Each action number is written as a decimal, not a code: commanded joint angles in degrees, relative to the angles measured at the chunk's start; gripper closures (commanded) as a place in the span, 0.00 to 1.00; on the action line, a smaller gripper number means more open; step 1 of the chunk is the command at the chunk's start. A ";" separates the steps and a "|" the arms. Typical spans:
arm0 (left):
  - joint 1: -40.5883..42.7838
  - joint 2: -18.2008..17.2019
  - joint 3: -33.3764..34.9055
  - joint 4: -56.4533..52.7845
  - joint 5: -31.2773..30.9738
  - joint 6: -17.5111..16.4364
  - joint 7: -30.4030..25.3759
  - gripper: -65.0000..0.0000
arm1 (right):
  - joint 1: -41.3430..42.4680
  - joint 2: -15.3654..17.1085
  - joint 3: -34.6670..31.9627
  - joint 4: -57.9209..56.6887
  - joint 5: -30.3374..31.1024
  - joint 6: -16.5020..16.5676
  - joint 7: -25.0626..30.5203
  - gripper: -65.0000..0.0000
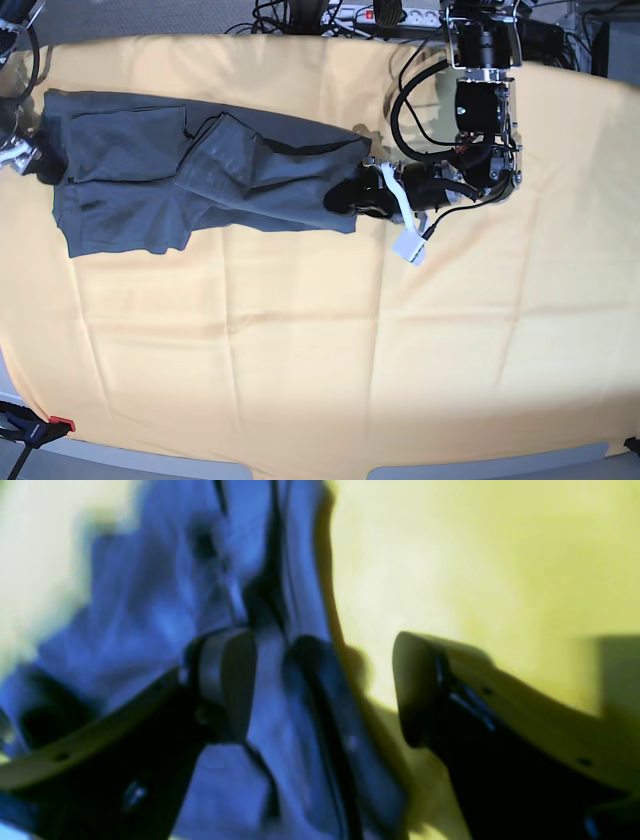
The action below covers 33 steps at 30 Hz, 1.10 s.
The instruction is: Fold the T-shirt properly
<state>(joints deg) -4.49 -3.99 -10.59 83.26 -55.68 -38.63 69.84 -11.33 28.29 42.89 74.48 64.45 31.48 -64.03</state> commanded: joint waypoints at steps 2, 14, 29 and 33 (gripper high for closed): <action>-0.92 -0.02 -0.09 1.01 -1.73 -0.35 -0.83 1.00 | 1.92 1.38 0.22 -4.59 3.98 1.49 -2.14 0.31; -0.92 0.00 -0.09 1.01 -1.75 -0.57 -1.27 1.00 | 5.18 1.55 -10.43 -11.13 16.55 8.52 -12.07 0.32; -3.96 -0.13 -4.00 1.07 -6.91 -0.79 -0.39 1.00 | 10.29 9.07 -10.21 -7.85 15.10 8.52 -12.20 1.00; -4.79 -0.15 -9.40 1.07 -7.58 -0.79 -0.39 0.91 | 10.21 12.74 -10.23 -3.52 9.86 8.52 -12.15 1.00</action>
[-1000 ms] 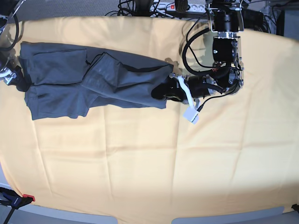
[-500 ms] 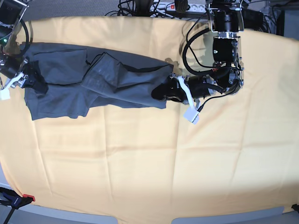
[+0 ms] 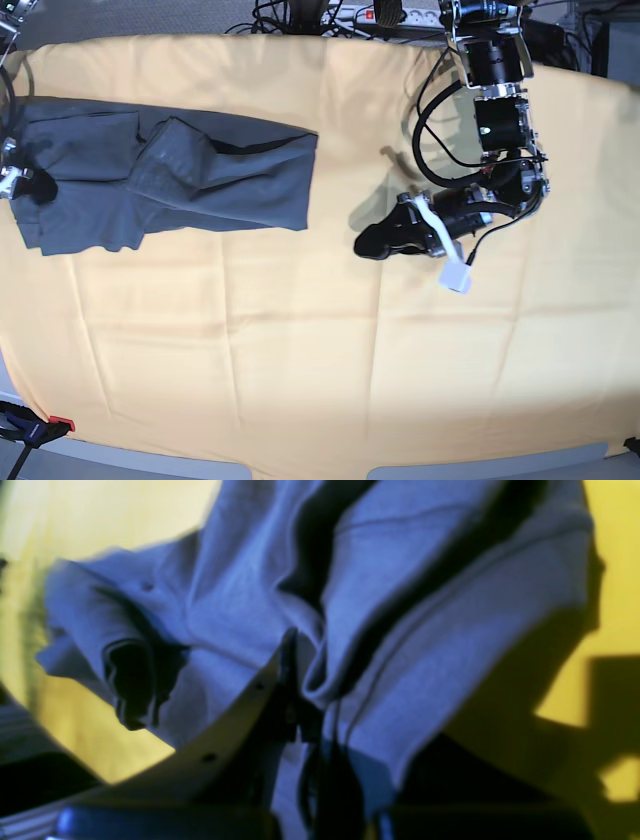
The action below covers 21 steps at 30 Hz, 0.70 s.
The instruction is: Fold the T-shirt properly
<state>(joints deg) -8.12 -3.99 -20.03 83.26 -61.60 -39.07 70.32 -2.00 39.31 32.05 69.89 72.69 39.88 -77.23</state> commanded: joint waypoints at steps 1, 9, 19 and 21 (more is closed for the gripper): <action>-1.14 -0.15 -1.14 1.07 -1.64 -0.35 -0.87 0.90 | 0.87 2.29 0.61 2.23 2.08 0.12 1.03 1.00; 1.27 -3.02 -4.35 1.01 1.55 -0.93 -1.46 0.90 | 0.87 0.90 0.61 22.08 8.59 -1.53 -2.77 1.00; 3.72 -6.60 -4.37 0.98 1.36 -0.93 -1.33 0.90 | -2.78 -13.57 0.55 51.47 12.31 -0.33 -2.77 1.00; 3.67 -7.02 -4.37 0.98 1.36 -0.93 -1.36 0.90 | -5.25 -15.82 0.11 53.88 12.02 -0.22 -2.77 1.00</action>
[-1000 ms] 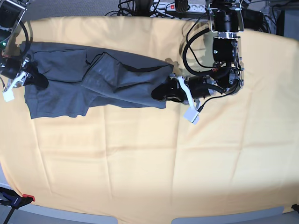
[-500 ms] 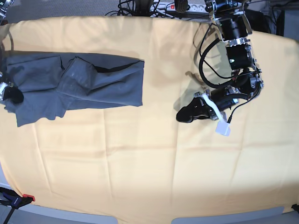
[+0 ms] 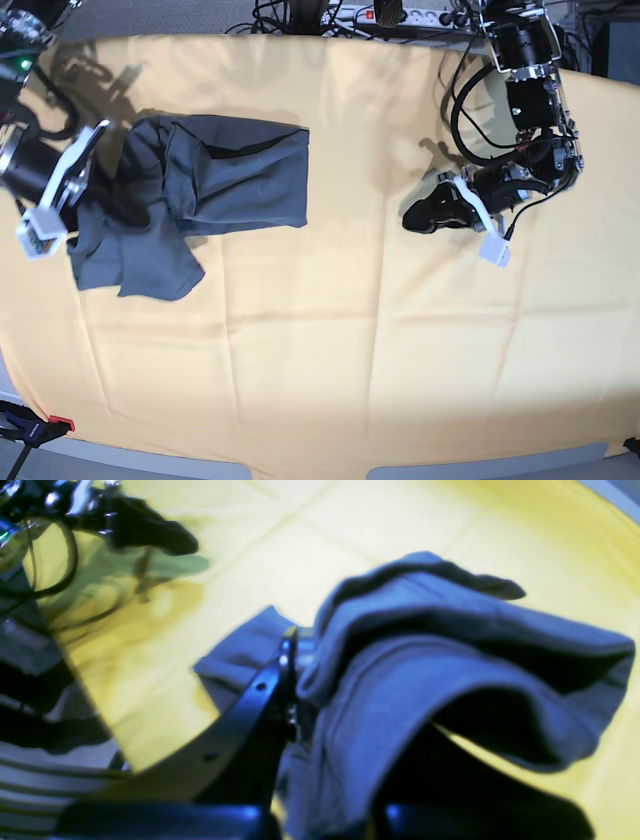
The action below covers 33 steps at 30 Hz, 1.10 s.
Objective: Fold the T-shirt properly
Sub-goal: 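Grasp the strip end with the right gripper and fold it over the stack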
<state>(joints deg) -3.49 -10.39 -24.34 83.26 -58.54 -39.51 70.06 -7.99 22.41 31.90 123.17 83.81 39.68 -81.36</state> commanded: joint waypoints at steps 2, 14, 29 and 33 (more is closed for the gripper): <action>-1.03 -0.94 -0.04 0.98 -2.01 -0.49 -1.25 0.90 | -1.03 -0.79 -0.87 0.96 -0.09 -0.09 1.36 1.00; -0.90 -1.03 -0.04 1.01 -3.85 -0.49 -0.81 0.90 | -0.50 -9.20 -18.01 0.79 -15.72 0.32 9.29 1.00; 1.05 -1.07 -0.04 1.01 -5.64 -0.49 -0.70 0.90 | 8.07 -16.68 -35.87 -12.11 -30.86 -0.28 15.98 0.33; 0.94 -1.22 -0.04 1.01 -5.62 -0.49 -1.05 0.90 | 9.97 -16.65 -35.41 -4.42 -20.09 0.32 8.79 0.28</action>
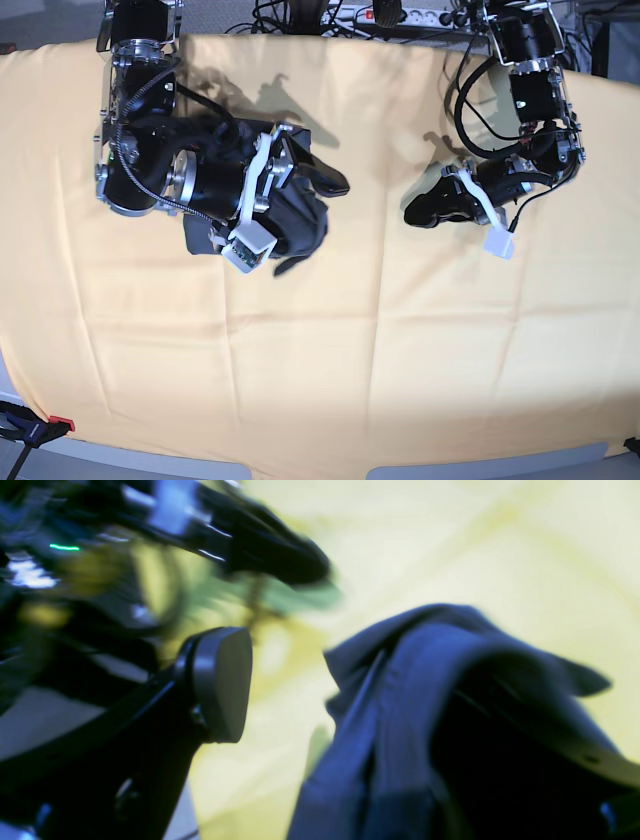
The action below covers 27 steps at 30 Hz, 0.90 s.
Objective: Fold the T-shirt properly
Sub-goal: 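Grasp the strip end with the right gripper and fold it over the stack, then open the right gripper and move both grippers to the folded shirt's sides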
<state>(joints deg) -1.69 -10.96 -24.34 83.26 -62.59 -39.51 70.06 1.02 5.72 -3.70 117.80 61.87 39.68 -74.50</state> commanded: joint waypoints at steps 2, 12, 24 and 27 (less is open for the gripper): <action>-0.83 -0.63 -0.04 1.01 -1.53 -0.49 -1.01 0.90 | 0.83 0.63 2.23 6.75 2.03 0.32 0.37 0.29; -0.87 -0.96 -0.07 1.01 -1.55 -0.49 -1.07 0.90 | -1.53 9.22 13.75 14.05 5.09 0.32 0.57 0.29; -1.03 -3.98 -0.07 1.01 -4.48 -0.49 -1.03 0.90 | -15.98 14.25 17.29 13.14 6.03 0.32 3.32 1.00; -1.01 -4.50 -0.07 1.01 -4.59 -0.49 -1.01 0.90 | -19.17 13.99 13.97 10.25 0.59 0.32 9.38 1.00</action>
<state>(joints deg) -1.67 -14.59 -24.23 83.26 -65.58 -39.51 70.06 -18.46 19.20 9.87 127.44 61.32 39.94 -65.87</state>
